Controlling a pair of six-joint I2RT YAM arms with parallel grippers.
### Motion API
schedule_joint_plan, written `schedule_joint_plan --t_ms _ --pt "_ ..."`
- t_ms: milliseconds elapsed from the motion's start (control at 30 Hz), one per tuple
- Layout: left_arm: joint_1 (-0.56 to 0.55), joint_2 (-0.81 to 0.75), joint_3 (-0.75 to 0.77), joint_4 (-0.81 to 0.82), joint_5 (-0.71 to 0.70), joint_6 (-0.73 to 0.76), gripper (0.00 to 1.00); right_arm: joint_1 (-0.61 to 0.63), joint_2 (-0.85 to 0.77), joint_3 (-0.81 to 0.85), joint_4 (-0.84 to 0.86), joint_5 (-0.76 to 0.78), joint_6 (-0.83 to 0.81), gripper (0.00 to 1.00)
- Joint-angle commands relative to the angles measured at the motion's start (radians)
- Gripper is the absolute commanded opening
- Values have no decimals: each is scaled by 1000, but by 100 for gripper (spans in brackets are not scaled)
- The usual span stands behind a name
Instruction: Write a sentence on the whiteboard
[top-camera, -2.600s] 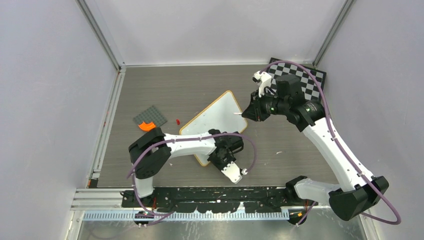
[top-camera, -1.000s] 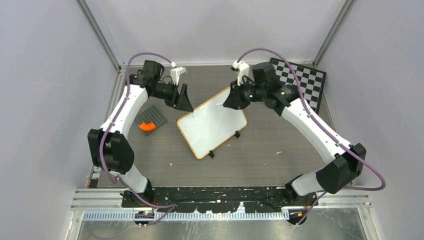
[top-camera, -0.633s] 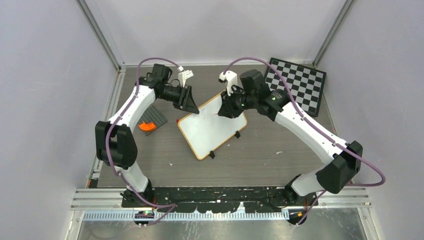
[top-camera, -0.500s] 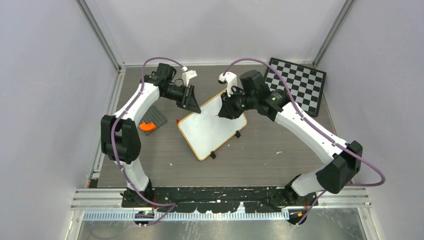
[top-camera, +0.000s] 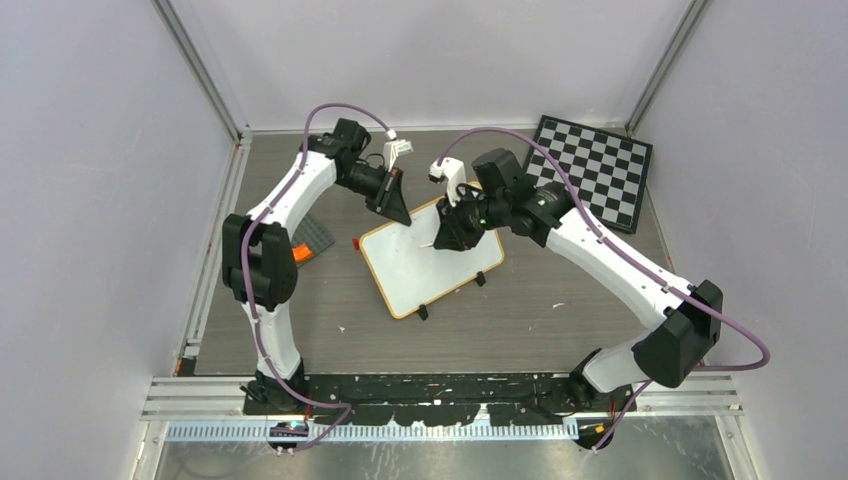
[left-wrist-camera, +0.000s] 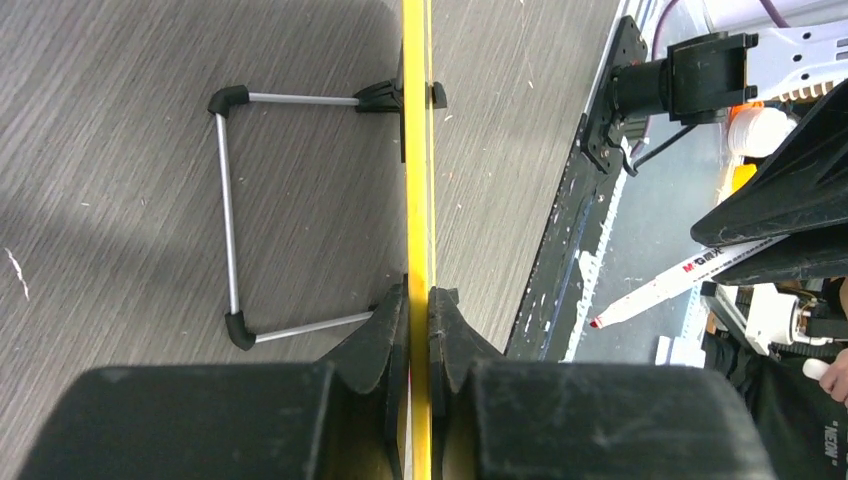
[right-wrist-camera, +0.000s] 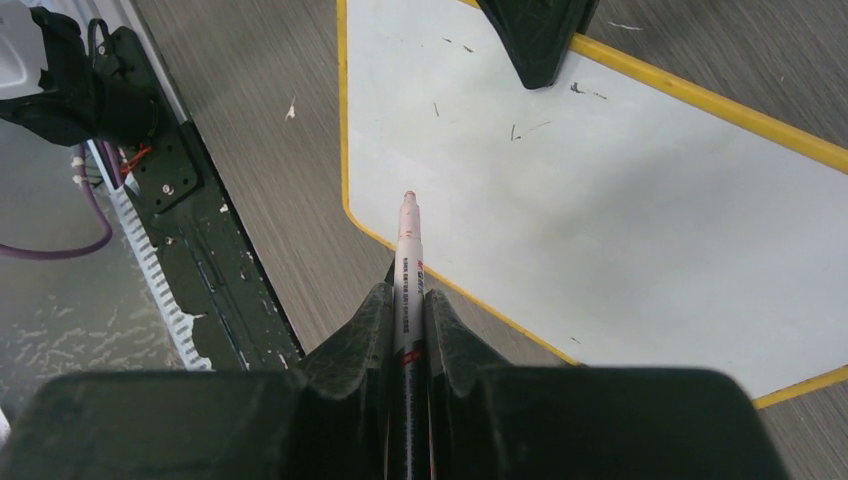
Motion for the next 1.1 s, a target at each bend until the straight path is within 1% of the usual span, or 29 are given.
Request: schedule_joint_plan --t_ms 0,67,133,200,267,367,500,633,767,967,1033,1067 --pt "-20 26 61 -93 28 99 9 16 -21 -5 40 10 -2 0" --pt "-7 21 79 -71 18 36 26 27 -17 -13 66 38 15 0" --pt "36 -2 95 -67 41 -16 40 40 -11 -20 99 66 31 0" --pt "105 -39 87 -53 69 -72 48 54 -3 -21 131 90 49 0" --pt "164 -88 60 -42 90 -107 51 76 12 -12 160 116 68 0" --pt "215 -169 -10 -48 95 -119 52 105 34 11 189 160 73 0" --pt "221 -227 -114 -47 80 -108 53 141 80 68 199 206 66 0" --pt "220 -230 -188 15 95 -146 50 183 117 109 195 261 52 0" --pt "219 -202 -178 16 109 -149 47 191 132 124 206 279 74 0" --pt "192 -164 -153 -1 120 -142 38 211 167 155 189 292 75 0" --pt "187 -157 -154 -2 117 -140 32 219 173 157 188 304 74 0" --pt "186 -153 -155 -1 117 -142 28 223 176 158 188 306 74 0"
